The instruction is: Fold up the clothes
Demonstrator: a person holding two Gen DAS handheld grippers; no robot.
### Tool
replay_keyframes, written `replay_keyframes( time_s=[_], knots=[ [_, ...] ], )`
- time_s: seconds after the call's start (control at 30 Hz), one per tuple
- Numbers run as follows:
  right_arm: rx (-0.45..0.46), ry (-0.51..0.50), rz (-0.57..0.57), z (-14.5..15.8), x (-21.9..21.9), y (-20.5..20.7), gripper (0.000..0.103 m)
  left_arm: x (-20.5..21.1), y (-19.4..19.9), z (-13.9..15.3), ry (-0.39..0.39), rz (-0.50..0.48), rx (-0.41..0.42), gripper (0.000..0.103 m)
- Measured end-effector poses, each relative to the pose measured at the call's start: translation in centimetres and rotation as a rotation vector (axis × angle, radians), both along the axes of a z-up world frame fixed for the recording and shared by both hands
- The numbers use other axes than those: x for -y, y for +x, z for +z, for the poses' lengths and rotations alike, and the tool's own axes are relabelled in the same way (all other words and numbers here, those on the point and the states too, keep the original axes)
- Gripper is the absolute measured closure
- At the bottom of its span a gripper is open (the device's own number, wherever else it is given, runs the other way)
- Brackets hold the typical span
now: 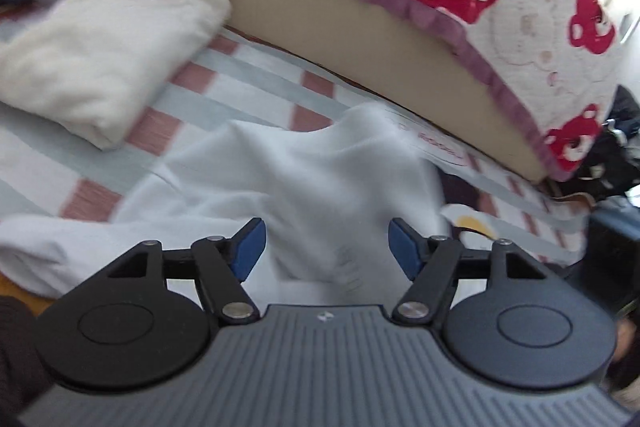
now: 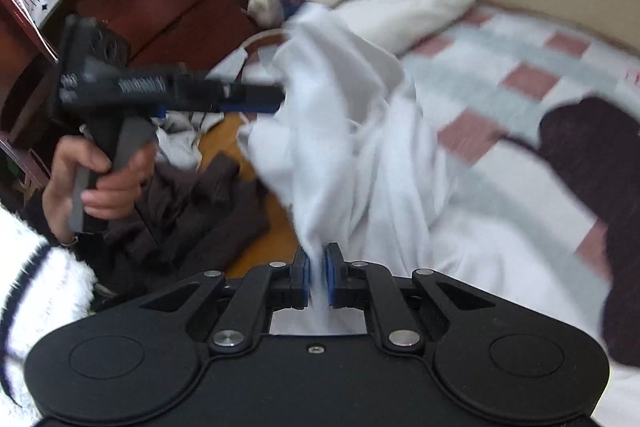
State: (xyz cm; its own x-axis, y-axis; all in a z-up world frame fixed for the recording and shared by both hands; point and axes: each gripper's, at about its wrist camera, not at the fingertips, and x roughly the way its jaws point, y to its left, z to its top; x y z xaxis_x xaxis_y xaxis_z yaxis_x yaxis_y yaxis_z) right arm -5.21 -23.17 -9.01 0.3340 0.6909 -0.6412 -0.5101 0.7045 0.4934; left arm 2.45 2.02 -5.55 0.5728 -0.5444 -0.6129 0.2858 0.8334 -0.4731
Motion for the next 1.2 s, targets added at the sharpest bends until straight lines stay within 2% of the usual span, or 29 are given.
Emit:
replay_keyframes(
  time_s=[0.13,0.2,0.37,0.43,0.57,0.6,0.7,0.77,0.8,0.83,0.9,0.97,1.03,1.1,1.13,1.2],
  knots=[
    [-0.023,-0.051,0.027,-0.9,-1.2,0.1,0.092,0.6,0.1,-1.0,-0.075,-0.032,-0.052,0.036],
    [-0.027,-0.054,0.03,-1.0,-1.2,0.2,0.092,0.9,0.2,-1.4,-0.086,-0.03,-0.069,0.033],
    [-0.048,-0.052,0.053,-1.9,-1.5,-0.1,0.092,1.6,0.3,-2.3,-0.052,-0.015,-0.084,0.03],
    [-0.049,-0.059,0.076,-2.0,-1.6,-0.2,0.092,2.2,0.1,-2.7,0.007,-0.011,-0.079,0.039],
    [-0.047,-0.065,0.078,-1.2,-1.1,-0.1,0.091,3.3,-0.1,-3.5,0.171,-0.019,-0.088,0.066],
    [-0.04,-0.057,0.07,-0.7,-0.7,-0.1,0.09,3.4,-0.1,-3.7,0.193,-0.013,-0.095,0.07],
    [-0.018,-0.035,0.046,0.9,0.4,0.2,0.087,2.8,-0.1,-4.2,0.187,-0.004,-0.111,0.077],
    [0.0,-0.018,0.027,2.0,1.2,0.4,0.076,2.3,0.0,-4.4,0.182,-0.001,-0.115,0.079],
    [0.028,0.0,0.002,2.8,1.5,0.7,0.059,2.1,0.0,-4.5,0.179,0.001,-0.117,0.079],
    [0.059,-0.02,-0.011,3.2,1.1,1.1,0.047,1.9,0.0,-4.5,0.168,0.003,-0.119,0.079],
    [0.118,-0.068,-0.03,4.1,0.4,2.0,0.043,1.7,0.1,-4.5,0.151,0.009,-0.121,0.079],
    [0.119,-0.19,-0.017,3.0,-1.7,3.6,0.041,1.6,0.1,-4.5,0.142,0.014,-0.125,0.079],
    [0.107,-0.292,-0.022,1.6,-3.5,5.4,0.034,1.5,0.1,-4.4,0.132,0.02,-0.13,0.076],
    [0.052,-0.305,-0.068,-0.2,-4.0,7.4,0.034,1.2,0.3,-4.6,0.137,0.022,-0.133,0.073],
    [0.011,-0.234,-0.09,-0.6,-3.4,8.0,0.048,1.1,0.5,-4.7,0.144,0.025,-0.139,0.07],
    [-0.067,-0.07,-0.137,-0.9,-1.8,8.9,0.083,0.9,0.8,-5.0,0.16,0.031,-0.152,0.04]
  ],
)
